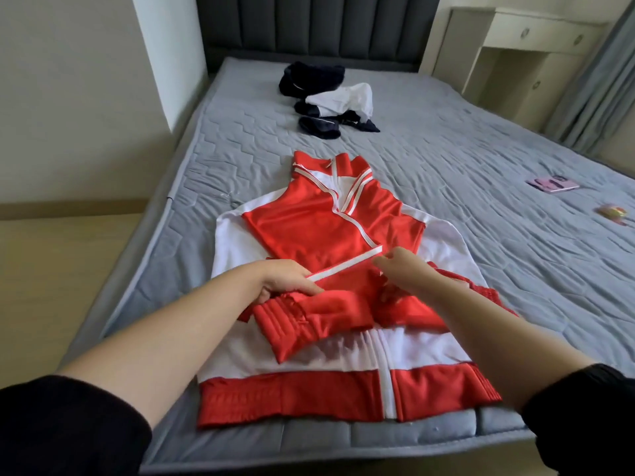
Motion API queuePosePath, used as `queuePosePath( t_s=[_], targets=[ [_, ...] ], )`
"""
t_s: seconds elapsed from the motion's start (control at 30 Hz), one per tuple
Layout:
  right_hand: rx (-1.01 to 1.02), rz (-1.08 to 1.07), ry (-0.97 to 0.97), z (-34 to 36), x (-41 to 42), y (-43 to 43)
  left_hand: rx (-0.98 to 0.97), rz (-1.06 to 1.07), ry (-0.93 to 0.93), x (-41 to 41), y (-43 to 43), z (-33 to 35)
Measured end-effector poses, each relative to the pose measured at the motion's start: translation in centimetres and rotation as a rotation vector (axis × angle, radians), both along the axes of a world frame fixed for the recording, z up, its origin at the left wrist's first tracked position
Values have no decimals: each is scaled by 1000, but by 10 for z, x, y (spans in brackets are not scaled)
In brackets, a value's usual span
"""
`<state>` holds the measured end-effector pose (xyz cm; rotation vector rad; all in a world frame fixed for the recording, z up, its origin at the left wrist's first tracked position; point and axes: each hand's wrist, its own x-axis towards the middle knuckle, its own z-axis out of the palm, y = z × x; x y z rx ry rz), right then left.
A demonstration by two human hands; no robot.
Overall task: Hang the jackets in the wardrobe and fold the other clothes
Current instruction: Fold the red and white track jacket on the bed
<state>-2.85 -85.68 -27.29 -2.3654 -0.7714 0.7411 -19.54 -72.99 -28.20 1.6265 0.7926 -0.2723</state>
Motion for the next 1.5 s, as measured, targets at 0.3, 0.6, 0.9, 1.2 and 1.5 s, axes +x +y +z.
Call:
queuePosePath(
  t_s=[0.3,0.6,0.9,1.2,1.5],
  targets=[
    [175,-193,519,-3,-11,0,158,-132,183,-31,31,-6],
    [276,-31,-224,-15,-7,3,989,-255,12,-29,29,-11],
    [-316,557,-457,-14,-3,-12,1234,-698,-60,2,-27,-37],
    [-38,507,-758,-38,18,-35,1270,-442,-74,2,-5,-47],
    [-362,372,-587,-58,38,-44,1277,-329,252,-3,-2,-60]
  ],
)
